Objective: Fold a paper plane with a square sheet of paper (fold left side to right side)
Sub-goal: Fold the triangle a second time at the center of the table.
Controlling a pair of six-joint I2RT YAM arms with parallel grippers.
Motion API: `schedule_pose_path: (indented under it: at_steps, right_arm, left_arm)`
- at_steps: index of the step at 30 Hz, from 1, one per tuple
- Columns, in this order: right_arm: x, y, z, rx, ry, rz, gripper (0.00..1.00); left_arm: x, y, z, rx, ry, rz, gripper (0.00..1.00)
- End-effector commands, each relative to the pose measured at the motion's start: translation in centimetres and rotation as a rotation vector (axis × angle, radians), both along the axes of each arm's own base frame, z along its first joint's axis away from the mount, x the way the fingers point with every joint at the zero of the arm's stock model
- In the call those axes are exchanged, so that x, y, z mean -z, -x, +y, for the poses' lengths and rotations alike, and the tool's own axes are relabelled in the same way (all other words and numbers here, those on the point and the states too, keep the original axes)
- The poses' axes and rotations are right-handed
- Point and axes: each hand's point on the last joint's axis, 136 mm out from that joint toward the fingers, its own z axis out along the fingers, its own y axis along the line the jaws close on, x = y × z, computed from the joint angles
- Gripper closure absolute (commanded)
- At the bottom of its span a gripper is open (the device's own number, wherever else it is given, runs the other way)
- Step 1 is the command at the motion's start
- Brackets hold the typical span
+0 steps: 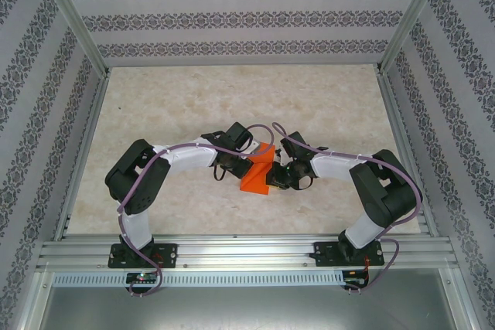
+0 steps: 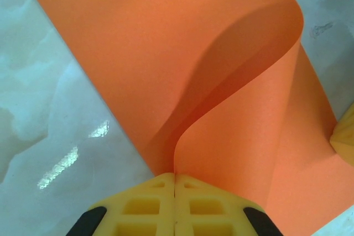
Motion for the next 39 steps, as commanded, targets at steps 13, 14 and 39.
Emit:
schedule_pose_path:
  at_steps: [13, 14, 39]
  right_arm:
    - [1.7, 1.1, -0.9, -0.015, 0.08, 0.035, 0.86]
    - [1.7, 1.1, -0.9, -0.016, 0.079, 0.035, 0.86]
    - [-0.9, -0.4, -0.2, -0.005, 0.02, -0.05, 0.82]
  left_arm:
    - [-0.4, -1.1, -0.8, 0.007, 0.032, -0.012, 0.92]
    - [-0.5, -1.2, -0.8, 0.007, 0.033, -0.014, 0.92]
    - [1.3, -0.7, -0.2, 0.001, -0.005, 0.015, 0.91]
